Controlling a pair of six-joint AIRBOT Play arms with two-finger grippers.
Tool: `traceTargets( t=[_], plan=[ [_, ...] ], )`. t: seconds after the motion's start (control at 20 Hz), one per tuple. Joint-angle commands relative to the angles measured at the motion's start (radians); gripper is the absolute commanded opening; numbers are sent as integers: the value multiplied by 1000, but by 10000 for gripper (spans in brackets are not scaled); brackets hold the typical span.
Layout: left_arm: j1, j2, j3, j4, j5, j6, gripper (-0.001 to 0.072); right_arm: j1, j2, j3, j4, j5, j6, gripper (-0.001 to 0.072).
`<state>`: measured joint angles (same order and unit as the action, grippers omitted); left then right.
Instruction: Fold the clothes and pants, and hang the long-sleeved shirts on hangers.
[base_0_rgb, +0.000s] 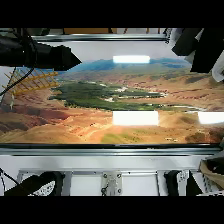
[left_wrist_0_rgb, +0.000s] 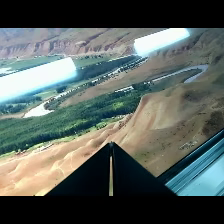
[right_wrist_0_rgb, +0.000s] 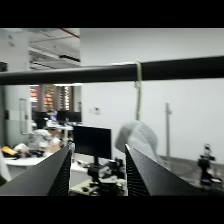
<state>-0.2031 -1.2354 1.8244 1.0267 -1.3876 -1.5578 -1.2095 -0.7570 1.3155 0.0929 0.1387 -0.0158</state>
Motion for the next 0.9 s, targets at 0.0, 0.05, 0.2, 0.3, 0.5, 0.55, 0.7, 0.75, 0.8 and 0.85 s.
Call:
traceTargets(
  t=[0.0,0.05,0.2,0.3,0.5,0.55,0.7,0.75,0.8,0.85],
  plan=[
    [-1,-1,0,2,2,-1,14,0,53,0,2,346,65,353],
    [-1,-1,-1,2,2,0,14,0,54,0,2,501,115,353],
    [-1,0,-1,2,0,0,14,158,51,-24,5,663,235,352],
    [4,12,-16,2,13,0,14,371,44,-58,-32,676,238,352],
    [8,115,-221,2,132,-1,14,854,7,-120,-317,814,359,352],
    [7,138,-280,-1,177,0,14,990,-23,-131,-412,836,430,352],
    [7,188,-411,-2,258,-1,14,1299,-137,-149,-606,892,555,352],
    [7,200,-444,-10,274,-1,14,1387,-181,-151,-637,895,570,351],
    [7,210,-470,-10,283,-1,14,1456,-222,-151,-643,893,570,352],
    [2,216,-489,-9,284,-1,14,1514,-261,-151,-639,890,570,352]
  ],
)
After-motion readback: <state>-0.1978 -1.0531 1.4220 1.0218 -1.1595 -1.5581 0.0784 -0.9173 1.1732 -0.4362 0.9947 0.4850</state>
